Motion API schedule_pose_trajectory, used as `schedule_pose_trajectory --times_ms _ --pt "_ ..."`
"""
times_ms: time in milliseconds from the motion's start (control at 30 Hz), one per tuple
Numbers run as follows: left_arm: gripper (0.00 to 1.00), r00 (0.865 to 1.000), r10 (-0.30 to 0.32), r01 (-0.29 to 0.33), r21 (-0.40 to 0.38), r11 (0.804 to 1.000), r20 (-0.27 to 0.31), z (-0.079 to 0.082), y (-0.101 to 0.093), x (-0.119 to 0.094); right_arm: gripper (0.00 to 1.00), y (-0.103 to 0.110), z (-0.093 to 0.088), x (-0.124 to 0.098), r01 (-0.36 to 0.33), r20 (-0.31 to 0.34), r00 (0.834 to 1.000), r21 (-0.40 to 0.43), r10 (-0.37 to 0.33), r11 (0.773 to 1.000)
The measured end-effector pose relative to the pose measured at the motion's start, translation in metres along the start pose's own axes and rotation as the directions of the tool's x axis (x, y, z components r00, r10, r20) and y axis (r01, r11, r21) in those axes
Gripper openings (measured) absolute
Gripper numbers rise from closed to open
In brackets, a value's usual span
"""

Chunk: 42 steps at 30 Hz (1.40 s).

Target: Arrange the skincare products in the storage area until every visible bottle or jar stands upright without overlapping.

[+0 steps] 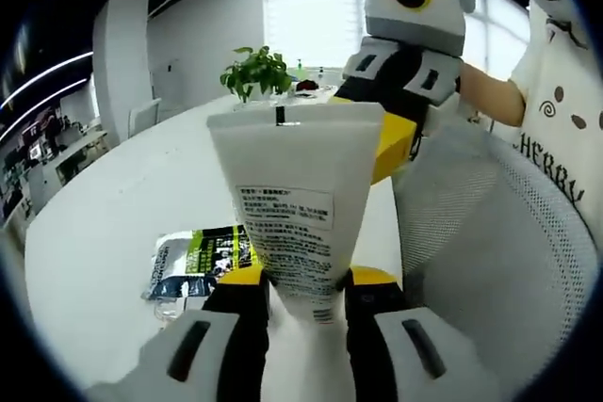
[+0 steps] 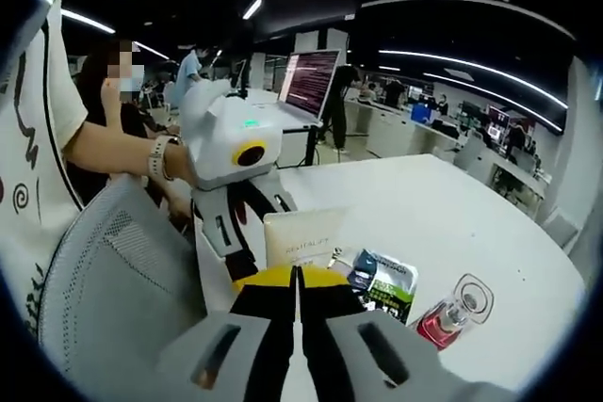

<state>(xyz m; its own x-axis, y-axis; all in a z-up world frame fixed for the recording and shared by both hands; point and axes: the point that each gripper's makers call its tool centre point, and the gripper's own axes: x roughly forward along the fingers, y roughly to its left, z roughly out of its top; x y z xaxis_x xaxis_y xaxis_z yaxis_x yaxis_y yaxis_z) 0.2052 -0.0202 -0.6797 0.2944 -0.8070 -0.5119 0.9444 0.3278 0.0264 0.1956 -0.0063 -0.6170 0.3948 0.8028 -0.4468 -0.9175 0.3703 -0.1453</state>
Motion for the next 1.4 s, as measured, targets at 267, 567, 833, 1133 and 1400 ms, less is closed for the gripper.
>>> schedule_pose_trajectory --times_ms 267,567,833,1133,1400 --pt "0.27 1.0 -0.017 0.017 0.05 0.999 0.0 0.0 -0.003 -0.002 0.02 0.001 0.002 -0.002 -0.003 0.005 1.0 0.002 0.003 1.0" --pt "0.33 0.999 -0.018 0.017 0.047 0.999 0.029 0.005 -0.001 -0.006 0.07 0.001 -0.001 -0.002 -0.007 -0.011 1.0 -0.008 0.007 1.0" --pt "0.33 0.999 0.028 -0.029 0.025 0.999 0.027 0.006 0.001 -0.021 0.16 -0.003 -0.014 -0.004 -0.001 -0.052 0.999 -0.022 0.0 1.0" --pt "0.31 1.0 0.02 -0.02 0.027 0.999 0.014 0.006 -0.014 -0.028 0.22 -0.003 -0.015 0.0 -0.007 -0.051 0.999 -0.017 0.006 1.0" --pt "0.31 1.0 0.023 -0.023 0.039 0.999 0.015 0.009 -0.012 -0.021 0.22 -0.003 -0.013 0.002 -0.008 -0.048 0.999 -0.019 0.007 1.0"
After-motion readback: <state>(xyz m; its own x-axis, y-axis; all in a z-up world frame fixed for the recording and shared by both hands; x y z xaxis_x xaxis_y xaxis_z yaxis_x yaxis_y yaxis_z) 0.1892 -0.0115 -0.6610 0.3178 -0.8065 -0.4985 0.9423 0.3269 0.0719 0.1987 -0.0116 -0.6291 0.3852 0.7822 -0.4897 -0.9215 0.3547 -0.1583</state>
